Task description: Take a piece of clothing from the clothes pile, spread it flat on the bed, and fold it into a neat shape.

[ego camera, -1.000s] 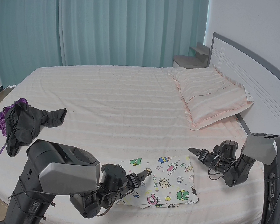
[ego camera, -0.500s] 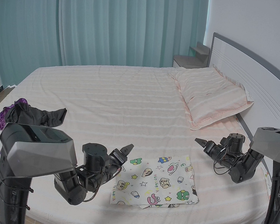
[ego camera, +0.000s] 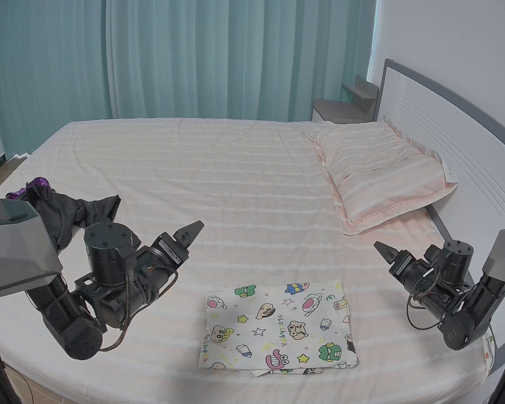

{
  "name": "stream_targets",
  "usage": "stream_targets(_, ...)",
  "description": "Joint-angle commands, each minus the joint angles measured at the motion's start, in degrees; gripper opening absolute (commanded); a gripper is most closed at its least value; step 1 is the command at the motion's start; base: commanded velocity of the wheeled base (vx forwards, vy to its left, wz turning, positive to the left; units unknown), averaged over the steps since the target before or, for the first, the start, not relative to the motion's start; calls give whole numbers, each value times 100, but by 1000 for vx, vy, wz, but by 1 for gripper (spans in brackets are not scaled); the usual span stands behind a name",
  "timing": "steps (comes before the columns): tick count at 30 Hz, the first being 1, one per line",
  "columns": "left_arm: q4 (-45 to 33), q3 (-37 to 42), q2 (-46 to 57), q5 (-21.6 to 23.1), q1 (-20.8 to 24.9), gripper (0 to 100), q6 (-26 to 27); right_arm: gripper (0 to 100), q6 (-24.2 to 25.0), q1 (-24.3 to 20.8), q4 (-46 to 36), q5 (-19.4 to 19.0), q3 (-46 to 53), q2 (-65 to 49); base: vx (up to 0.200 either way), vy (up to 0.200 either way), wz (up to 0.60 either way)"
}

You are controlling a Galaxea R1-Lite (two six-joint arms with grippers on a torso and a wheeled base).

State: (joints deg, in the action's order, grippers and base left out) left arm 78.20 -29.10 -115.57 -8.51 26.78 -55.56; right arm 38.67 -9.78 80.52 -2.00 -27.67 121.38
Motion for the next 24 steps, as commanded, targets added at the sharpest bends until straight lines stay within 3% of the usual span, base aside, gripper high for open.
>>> stream_targets(1,2,598,1010,-142,-33,100,90,100,-35,-7,157,411,860,-853,0,0,0)
stream_targets(7,-7,1161,1564,-529,-33,100,555,100,-132,20,931,464,2011,-1240,0,0,0)
stream_targets(12,-16,1583,2284,-907,-33,100,1144,100,-439,20,922,464,2767,-1969,0,0,0)
stream_targets(17,-270,1882,2856,-924,-33,100,1733,100,-422,143,887,516,2767,-2725,0,0,0)
stream_targets(24,-2055,1899,4376,-1215,-24,100,2199,100,-624,195,-1003,508,2767,-4676,0,0,0)
